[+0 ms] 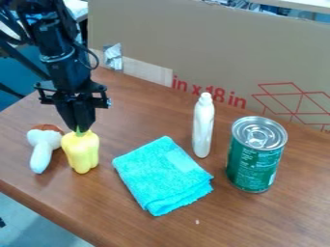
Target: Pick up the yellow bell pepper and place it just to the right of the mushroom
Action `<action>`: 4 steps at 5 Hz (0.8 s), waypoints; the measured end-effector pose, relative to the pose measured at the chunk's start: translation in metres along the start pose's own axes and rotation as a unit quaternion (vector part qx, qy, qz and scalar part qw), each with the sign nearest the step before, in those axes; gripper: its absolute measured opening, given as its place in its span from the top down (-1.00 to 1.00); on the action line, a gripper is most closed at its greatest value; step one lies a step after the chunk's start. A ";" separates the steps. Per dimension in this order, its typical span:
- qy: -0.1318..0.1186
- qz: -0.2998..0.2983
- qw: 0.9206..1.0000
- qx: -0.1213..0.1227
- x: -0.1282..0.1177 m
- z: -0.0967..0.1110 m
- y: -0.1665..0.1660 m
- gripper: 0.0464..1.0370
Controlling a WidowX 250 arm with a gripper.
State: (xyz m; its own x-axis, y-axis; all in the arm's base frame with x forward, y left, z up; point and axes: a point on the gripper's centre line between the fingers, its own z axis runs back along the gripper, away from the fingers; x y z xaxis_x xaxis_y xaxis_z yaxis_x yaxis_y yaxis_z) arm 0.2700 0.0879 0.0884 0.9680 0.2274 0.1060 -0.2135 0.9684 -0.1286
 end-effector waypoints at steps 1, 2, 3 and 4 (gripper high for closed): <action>-0.038 0.000 0.999 0.008 0.000 0.024 0.000 -0.21; -0.053 0.003 0.999 0.012 -0.009 0.041 0.001 -0.81; -0.057 -0.015 0.998 0.019 -0.021 0.062 -0.004 -0.95; -0.010 -0.080 0.997 0.015 -0.036 0.063 -0.033 -0.94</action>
State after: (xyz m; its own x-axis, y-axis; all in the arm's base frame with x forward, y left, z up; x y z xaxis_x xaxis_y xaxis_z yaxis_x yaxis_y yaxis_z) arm 0.2341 0.0538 0.1511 0.9871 0.0726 0.1430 -0.0616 0.9949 -0.0800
